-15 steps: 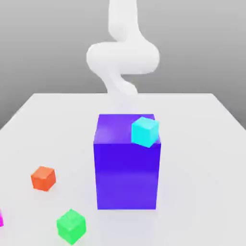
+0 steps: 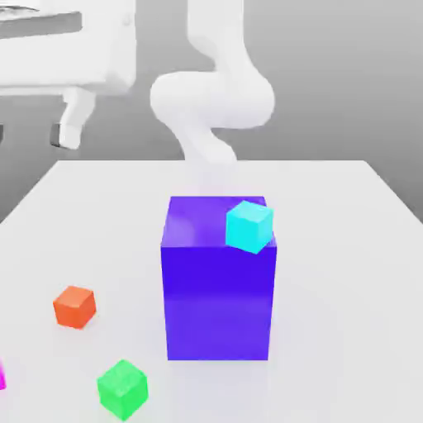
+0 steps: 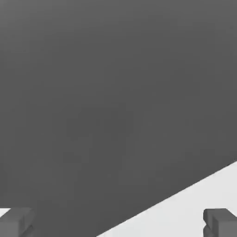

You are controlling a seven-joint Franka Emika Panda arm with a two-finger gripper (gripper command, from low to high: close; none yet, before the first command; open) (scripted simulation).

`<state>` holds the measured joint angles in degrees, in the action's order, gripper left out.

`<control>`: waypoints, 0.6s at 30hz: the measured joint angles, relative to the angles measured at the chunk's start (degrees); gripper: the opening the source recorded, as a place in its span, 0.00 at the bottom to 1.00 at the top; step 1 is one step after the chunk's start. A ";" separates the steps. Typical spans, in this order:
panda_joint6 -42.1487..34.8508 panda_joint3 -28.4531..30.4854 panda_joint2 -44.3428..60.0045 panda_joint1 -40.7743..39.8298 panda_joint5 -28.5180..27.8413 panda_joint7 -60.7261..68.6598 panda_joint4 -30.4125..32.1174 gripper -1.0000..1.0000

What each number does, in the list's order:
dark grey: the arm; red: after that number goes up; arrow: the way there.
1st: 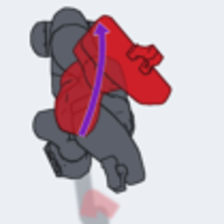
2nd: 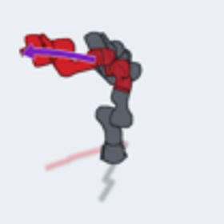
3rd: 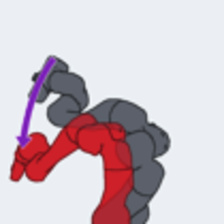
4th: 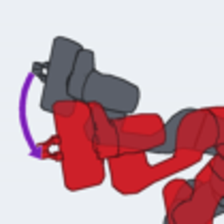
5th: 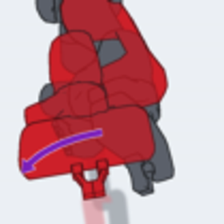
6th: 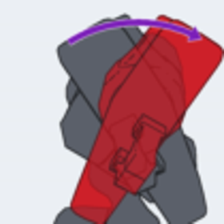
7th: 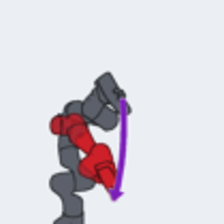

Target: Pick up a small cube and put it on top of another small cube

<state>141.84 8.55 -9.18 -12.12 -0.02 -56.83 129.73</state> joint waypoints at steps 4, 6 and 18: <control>2.26 2.19 8.40 -3.63 1.87 -1.17 -0.47 0.50; 3.37 2.74 12.62 -5.51 3.10 -1.54 -0.71 0.50; 12.55 2.94 38.09 -14.17 12.82 -0.44 -3.32 0.50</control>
<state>154.39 11.49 28.91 -26.29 12.80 -57.27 126.41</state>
